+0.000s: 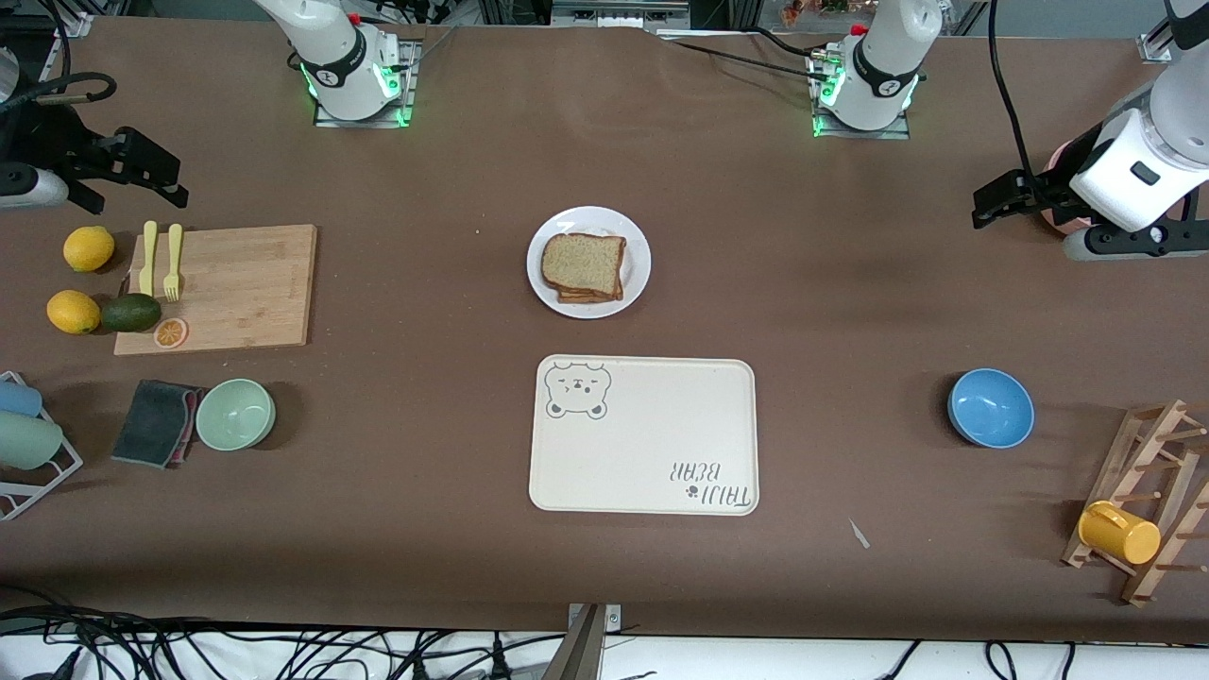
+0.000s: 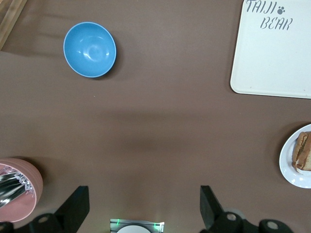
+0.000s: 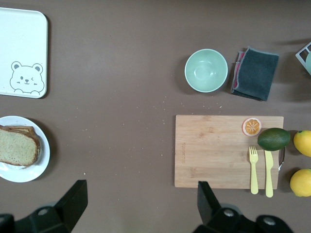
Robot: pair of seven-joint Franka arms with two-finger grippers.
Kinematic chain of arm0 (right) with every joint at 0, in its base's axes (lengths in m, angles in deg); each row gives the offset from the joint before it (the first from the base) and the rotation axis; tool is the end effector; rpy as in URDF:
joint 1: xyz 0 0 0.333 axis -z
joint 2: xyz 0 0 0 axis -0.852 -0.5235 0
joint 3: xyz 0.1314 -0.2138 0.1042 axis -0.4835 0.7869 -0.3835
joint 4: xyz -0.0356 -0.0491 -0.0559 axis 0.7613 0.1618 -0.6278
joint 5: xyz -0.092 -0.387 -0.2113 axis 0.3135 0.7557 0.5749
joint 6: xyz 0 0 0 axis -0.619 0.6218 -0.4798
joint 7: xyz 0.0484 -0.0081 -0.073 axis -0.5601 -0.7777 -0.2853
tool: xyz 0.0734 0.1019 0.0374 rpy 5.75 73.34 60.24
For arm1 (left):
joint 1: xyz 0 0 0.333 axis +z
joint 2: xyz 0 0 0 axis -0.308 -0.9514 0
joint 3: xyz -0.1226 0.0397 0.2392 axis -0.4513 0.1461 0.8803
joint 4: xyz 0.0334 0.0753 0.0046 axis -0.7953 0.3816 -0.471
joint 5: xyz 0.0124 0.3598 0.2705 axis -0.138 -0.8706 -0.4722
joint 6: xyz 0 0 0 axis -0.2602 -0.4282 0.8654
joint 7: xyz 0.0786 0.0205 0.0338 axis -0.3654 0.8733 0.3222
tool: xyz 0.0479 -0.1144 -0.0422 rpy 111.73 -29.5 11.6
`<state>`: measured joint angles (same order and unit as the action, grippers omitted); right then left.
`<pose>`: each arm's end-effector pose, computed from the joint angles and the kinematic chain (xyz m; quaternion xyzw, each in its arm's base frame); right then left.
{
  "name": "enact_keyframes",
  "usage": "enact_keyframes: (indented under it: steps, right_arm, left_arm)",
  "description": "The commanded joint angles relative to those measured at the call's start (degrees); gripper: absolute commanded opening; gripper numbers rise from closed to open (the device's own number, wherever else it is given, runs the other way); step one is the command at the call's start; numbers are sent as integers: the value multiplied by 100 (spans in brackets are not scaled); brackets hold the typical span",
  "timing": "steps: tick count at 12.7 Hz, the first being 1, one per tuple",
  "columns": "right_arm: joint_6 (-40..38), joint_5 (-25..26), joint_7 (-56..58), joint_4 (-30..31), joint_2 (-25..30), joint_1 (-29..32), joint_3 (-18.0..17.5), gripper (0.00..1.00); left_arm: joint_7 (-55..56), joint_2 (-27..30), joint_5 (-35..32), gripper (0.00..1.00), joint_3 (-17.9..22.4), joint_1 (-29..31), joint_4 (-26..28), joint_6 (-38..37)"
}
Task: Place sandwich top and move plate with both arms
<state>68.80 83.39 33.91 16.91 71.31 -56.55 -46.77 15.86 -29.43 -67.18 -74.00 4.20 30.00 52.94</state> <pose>0.5957 0.0284 0.5606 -0.9991 -0.0365 -0.0050 0.0206 0.5978 -0.0515 0.5241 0.9963 0.0336 -0.0790 0.0024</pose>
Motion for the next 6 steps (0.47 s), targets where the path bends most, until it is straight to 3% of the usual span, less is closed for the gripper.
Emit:
enact_keyframes:
  steps: [1,6]
  right_arm:
    - [-32,-132,57,-54,-8,41,-10,100]
    - [-111,-132,119,-124,9,49,-10,100]
  left_arm:
    - [19,-21,152,100,0,30,-128,-105]
    - [19,-30,152,100,-8,-5,-136,-114]
